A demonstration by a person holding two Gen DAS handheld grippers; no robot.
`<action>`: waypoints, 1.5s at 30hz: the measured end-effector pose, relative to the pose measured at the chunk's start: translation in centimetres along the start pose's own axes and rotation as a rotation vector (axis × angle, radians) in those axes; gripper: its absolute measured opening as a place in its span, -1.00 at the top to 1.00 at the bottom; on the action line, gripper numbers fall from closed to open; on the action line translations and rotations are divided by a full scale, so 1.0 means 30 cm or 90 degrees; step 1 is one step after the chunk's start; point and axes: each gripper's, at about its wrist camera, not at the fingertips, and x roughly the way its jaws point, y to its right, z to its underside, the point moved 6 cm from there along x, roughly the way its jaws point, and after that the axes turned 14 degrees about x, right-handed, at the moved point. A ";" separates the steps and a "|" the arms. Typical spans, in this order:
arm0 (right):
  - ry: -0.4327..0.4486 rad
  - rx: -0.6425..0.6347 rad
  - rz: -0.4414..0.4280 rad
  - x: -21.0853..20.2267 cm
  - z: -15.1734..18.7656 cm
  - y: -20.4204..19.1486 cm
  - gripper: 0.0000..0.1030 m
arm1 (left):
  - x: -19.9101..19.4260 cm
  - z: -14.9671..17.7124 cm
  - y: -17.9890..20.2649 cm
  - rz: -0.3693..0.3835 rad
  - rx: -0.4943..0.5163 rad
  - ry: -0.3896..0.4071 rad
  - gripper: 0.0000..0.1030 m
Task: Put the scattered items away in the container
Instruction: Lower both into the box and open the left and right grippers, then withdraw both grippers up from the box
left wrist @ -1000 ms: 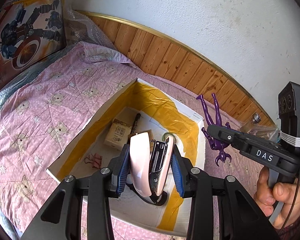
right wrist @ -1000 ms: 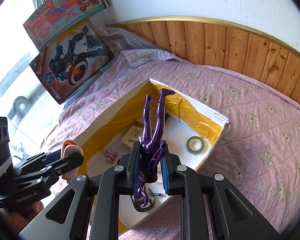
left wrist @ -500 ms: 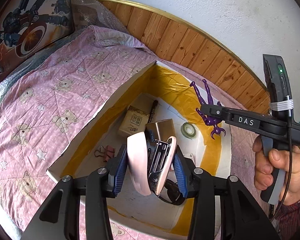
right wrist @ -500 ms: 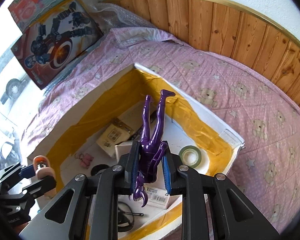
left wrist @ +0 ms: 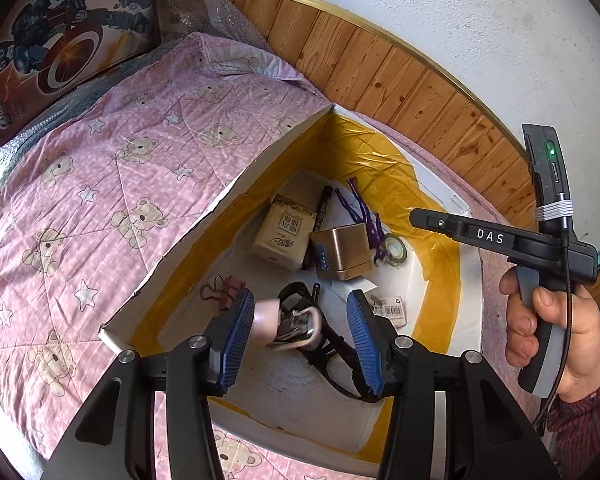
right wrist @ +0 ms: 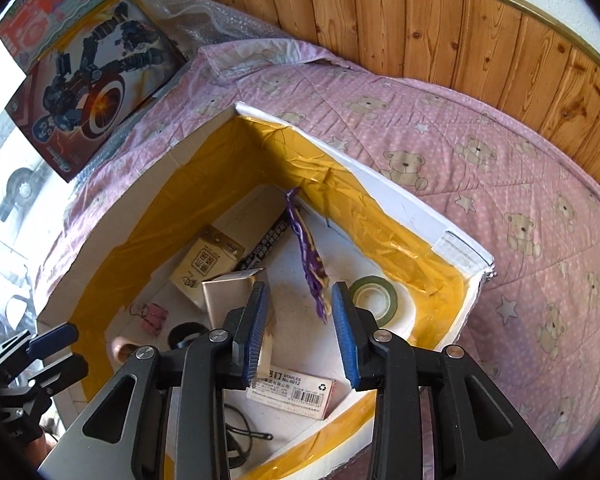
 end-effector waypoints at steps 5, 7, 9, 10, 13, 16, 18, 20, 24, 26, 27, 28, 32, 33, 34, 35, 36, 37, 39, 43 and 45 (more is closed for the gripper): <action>-0.003 -0.003 -0.011 -0.018 0.018 -0.013 0.28 | -0.010 -0.008 -0.003 0.000 -0.006 0.008 -0.11; -0.004 -0.006 -0.013 -0.026 0.027 -0.018 0.28 | -0.016 -0.008 0.002 0.001 -0.004 0.010 -0.11; -0.006 -0.010 -0.015 -0.034 0.038 -0.026 0.28 | -0.020 -0.006 0.014 0.004 0.000 0.009 -0.11; -0.006 -0.014 -0.014 -0.039 0.044 -0.030 0.27 | -0.023 -0.005 0.021 0.004 0.004 0.008 -0.11; -0.004 -0.027 -0.012 -0.061 0.062 -0.044 0.26 | -0.038 -0.003 0.048 0.001 0.018 0.010 -0.11; -0.004 -0.037 -0.010 -0.084 0.089 -0.054 0.25 | -0.058 0.000 0.070 -0.003 0.025 0.014 -0.11; -0.003 -0.045 -0.004 -0.099 0.113 -0.060 0.24 | -0.070 0.003 0.084 -0.001 0.029 0.014 -0.11; -0.002 -0.057 0.001 -0.116 0.140 -0.069 0.21 | -0.085 0.011 0.096 -0.001 0.033 0.015 -0.11; 0.005 -0.088 0.013 -0.160 0.202 -0.099 0.15 | -0.113 0.030 0.127 0.004 0.042 0.014 -0.11; 0.010 -0.105 0.022 -0.185 0.235 -0.121 0.07 | -0.126 0.040 0.144 0.005 0.046 0.013 -0.11; 0.013 -0.115 0.028 -0.195 0.252 -0.133 0.05 | -0.135 0.044 0.151 0.004 0.048 0.014 -0.11; 0.016 -0.125 0.035 -0.207 0.269 -0.147 0.05 | -0.144 0.048 0.157 0.002 0.050 0.015 -0.12; 0.030 -0.156 0.064 -0.249 0.338 -0.192 -0.01 | -0.188 0.062 0.171 -0.021 0.056 0.018 -0.22; 0.028 -0.154 0.069 -0.256 0.357 -0.197 -0.04 | -0.202 0.065 0.173 -0.032 0.059 0.021 -0.23; 0.020 -0.147 0.066 -0.259 0.376 -0.199 -0.07 | -0.215 0.069 0.174 -0.043 0.063 0.023 -0.27; 0.008 -0.136 0.056 -0.261 0.397 -0.201 -0.07 | -0.228 0.073 0.175 -0.052 0.065 0.025 -0.32; -0.003 -0.126 0.045 -0.261 0.417 -0.201 -0.07 | -0.241 0.077 0.175 -0.060 0.066 0.027 -0.32; -0.011 -0.120 0.042 -0.260 0.437 -0.199 -0.07 | -0.254 0.081 0.175 -0.067 0.068 0.030 -0.32; -0.008 -0.122 0.054 -0.269 0.468 -0.200 -0.07 | -0.281 0.090 0.175 -0.075 0.070 0.036 -0.32; -0.005 -0.113 0.048 -0.300 0.511 -0.203 -0.09 | -0.325 0.112 0.180 -0.081 0.071 0.043 -0.32; 0.006 -0.105 0.035 -0.327 0.523 -0.206 -0.11 | -0.345 0.124 0.185 -0.080 0.071 0.045 -0.32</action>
